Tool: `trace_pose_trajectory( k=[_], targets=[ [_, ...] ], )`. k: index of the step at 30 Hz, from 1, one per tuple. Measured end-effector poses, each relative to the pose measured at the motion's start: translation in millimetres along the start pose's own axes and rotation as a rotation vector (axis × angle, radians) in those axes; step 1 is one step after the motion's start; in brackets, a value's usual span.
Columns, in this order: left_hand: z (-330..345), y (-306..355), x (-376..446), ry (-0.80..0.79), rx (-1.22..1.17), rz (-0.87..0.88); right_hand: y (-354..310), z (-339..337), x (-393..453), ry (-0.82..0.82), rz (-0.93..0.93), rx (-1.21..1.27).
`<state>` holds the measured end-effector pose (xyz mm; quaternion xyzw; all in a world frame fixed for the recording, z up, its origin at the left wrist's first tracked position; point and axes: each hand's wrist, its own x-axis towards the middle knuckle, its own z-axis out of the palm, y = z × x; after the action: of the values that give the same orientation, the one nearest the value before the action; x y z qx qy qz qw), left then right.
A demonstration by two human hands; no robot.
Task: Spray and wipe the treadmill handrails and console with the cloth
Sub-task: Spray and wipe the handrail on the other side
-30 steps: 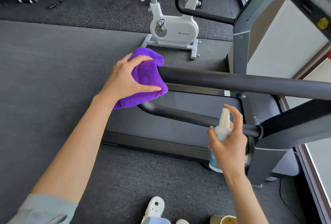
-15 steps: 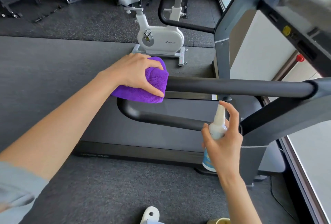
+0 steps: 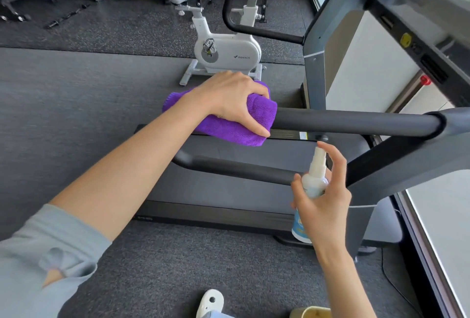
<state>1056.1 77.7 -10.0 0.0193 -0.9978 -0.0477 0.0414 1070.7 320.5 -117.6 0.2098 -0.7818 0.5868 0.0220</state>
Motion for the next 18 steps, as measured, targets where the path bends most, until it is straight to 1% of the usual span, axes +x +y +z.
trace_pose_trajectory(
  k=[7, 18],
  targets=[
    [7, 44, 38, -0.060, -0.019, 0.053, 13, -16, 1, 0.054, 0.009, 0.002],
    [26, 142, 114, -0.037, -0.033, 0.157, 45, -66, -9, 0.194, 0.120, -0.040]
  ],
)
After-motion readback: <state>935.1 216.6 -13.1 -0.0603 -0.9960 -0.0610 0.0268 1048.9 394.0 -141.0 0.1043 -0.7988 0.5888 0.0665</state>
